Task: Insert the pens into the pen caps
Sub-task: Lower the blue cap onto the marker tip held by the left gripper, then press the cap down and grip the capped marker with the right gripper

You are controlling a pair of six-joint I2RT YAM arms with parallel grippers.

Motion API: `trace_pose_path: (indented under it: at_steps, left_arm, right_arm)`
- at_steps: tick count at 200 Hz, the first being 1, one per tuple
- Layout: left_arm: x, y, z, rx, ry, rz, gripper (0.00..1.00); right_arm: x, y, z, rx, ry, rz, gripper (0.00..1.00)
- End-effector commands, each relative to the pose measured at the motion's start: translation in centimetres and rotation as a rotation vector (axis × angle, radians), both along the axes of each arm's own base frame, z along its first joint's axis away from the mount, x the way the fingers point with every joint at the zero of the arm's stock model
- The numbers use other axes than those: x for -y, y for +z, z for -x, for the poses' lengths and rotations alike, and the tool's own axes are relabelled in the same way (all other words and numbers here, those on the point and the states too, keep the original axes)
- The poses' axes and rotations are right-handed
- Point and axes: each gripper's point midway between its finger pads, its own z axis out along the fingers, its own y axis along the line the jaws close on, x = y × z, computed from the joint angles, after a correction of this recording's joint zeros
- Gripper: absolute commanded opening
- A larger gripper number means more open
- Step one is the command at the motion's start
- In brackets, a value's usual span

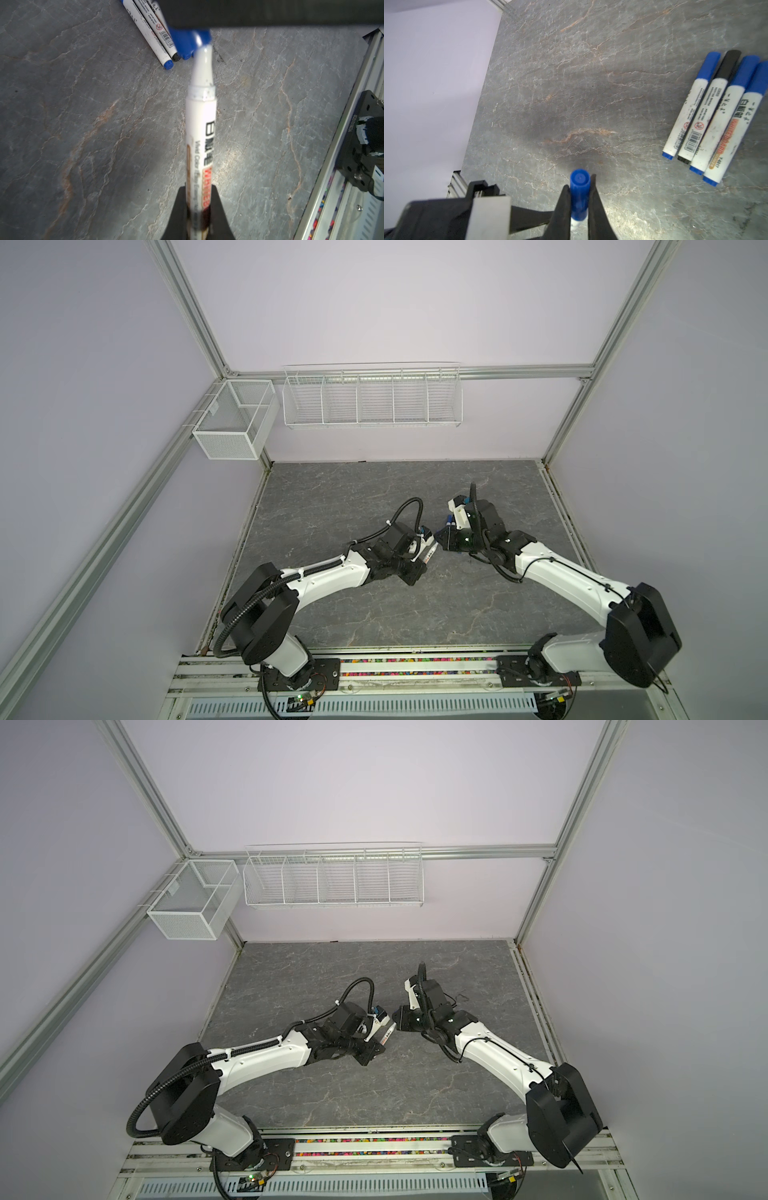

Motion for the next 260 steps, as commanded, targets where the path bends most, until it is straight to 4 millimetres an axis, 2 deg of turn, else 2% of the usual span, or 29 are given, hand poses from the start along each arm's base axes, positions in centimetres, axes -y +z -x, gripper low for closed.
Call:
trace_pose_path:
  at_steps: [1, 29, 34, 44, 92, 151, 200, 230, 260]
  left_arm:
    - [1.2, 1.7, -0.8, 0.041, -0.006, 0.039, 0.0]
    - [2.0, 3.2, -1.2, 0.06, -0.006, 0.092, 0.0]
    - [2.1, 3.5, -1.3, 0.063, -0.006, 0.098, 0.0]
    - [2.3, 3.6, -1.3, 0.062, -0.007, 0.108, 0.0]
    - [2.8, 4.4, -1.6, 0.046, -0.013, 0.151, 0.0]
    - [2.8, 5.5, -1.7, 0.057, -0.012, 0.186, 0.0]
    - [3.3, 6.4, -2.2, 0.049, -0.014, 0.228, 0.0]
    - [3.2, 7.5, -2.9, 0.045, -0.003, 0.271, 0.0]
    - [3.0, 8.8, -3.4, 0.057, -0.001, 0.321, 0.0]
  right_arm:
    - [-0.6, -0.5, 1.5, -0.044, 0.067, -0.031, 0.08]
    - [-0.5, -0.1, 1.9, -0.049, 0.074, -0.043, 0.08]
    - [-0.2, -1.1, 2.5, -0.072, 0.074, -0.032, 0.08]
    - [0.0, -1.1, 2.7, -0.074, 0.072, -0.039, 0.08]
    - [-0.5, 0.3, 4.1, -0.081, 0.18, -0.085, 0.08]
    - [-1.4, 1.7, 8.0, -0.211, 0.368, -0.255, 0.09]
    - [-1.6, 2.3, 9.7, -0.224, 0.433, -0.302, 0.09]
    - [-1.4, 1.9, 10.6, -0.227, 0.469, -0.266, 0.09]
    - [-0.8, 0.3, 11.3, -0.245, 0.473, -0.188, 0.09]
